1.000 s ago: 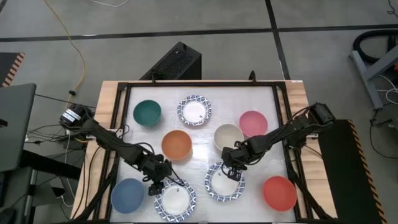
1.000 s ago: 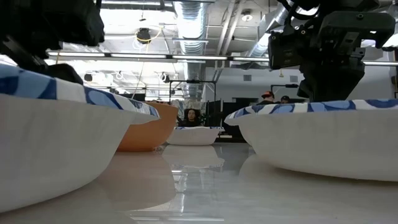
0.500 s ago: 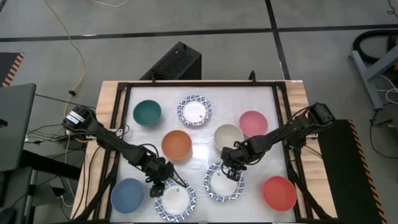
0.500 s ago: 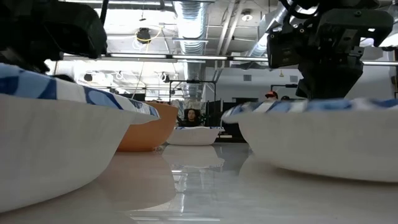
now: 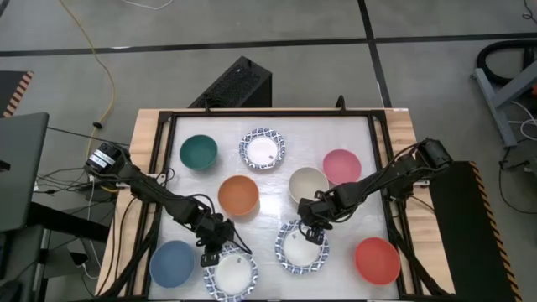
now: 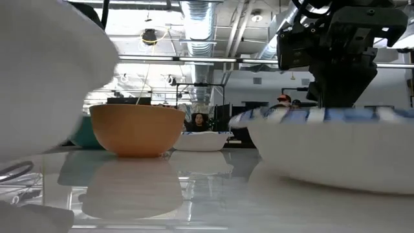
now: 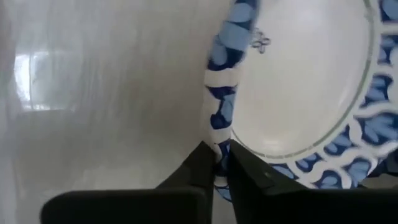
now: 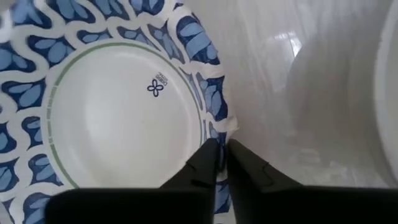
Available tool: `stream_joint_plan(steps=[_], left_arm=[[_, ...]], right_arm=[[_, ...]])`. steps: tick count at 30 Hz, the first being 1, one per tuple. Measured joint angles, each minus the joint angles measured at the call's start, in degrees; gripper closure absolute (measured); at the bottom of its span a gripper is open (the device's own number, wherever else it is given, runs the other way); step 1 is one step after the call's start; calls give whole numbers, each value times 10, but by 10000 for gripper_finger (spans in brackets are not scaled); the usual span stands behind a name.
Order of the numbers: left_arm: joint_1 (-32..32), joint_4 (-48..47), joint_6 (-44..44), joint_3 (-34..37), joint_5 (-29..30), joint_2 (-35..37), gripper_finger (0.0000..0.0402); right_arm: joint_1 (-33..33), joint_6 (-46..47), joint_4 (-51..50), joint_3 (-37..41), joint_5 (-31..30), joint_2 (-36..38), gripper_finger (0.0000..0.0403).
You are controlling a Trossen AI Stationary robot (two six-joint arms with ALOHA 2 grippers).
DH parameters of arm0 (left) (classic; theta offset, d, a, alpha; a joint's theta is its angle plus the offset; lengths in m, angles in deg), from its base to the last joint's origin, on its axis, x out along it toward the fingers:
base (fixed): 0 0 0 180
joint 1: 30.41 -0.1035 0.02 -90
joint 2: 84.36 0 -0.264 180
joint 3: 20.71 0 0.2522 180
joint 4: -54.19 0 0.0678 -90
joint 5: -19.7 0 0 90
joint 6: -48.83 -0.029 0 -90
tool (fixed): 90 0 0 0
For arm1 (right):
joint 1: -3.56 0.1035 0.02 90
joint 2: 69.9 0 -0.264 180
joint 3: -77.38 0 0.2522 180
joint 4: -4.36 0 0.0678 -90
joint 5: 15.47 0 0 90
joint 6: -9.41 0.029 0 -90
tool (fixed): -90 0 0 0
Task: Nest bowls inside each other
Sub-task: Stack the left white paper bowl into the right white paper bowl
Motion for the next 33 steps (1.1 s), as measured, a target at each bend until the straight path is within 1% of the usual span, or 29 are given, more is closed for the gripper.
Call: stream_joint_plan(steps=[3, 7, 9, 11, 15, 19, 22, 25, 29, 31, 33], left_arm=[[0, 0, -3, 0, 3, 0, 398], [0, 0, -11, 0, 6, 0, 400], [0, 0, -11, 0, 6, 0, 400], [0, -1, -11, 0, 8, 0, 401], [0, -3, -11, -2, 8, 0, 401], [0, -10, -10, -8, 10, 0, 401], [0, -37, -12, -25, 22, 0, 401], [0, -90, -24, -56, 47, 0, 401], [0, -165, -42, -110, 95, 0, 401], [0, -198, -53, -140, 122, 0, 401], [0, -227, -62, -169, 153, 0, 401]], right_arm=[[0, 0, 6, 0, -1, 0, 293], [0, 1, 6, 0, 0, 0, 246], [0, 4, 9, 0, 5, 1, 230], [-1, 4, 9, 0, 23, 5, 220], [-2, 6, 10, 0, 45, 20, 218], [-2, 18, 10, 0, 47, 40, 229], [-3, 20, 11, 0, 47, 59, 237], [-3, 33, 17, 0, 45, 78, 243], [0, 34, 32, 0, 29, 101, 248], [1, 35, 52, 0, 12, 110, 250], [4, 42, 65, 0, -23, 120, 251]])
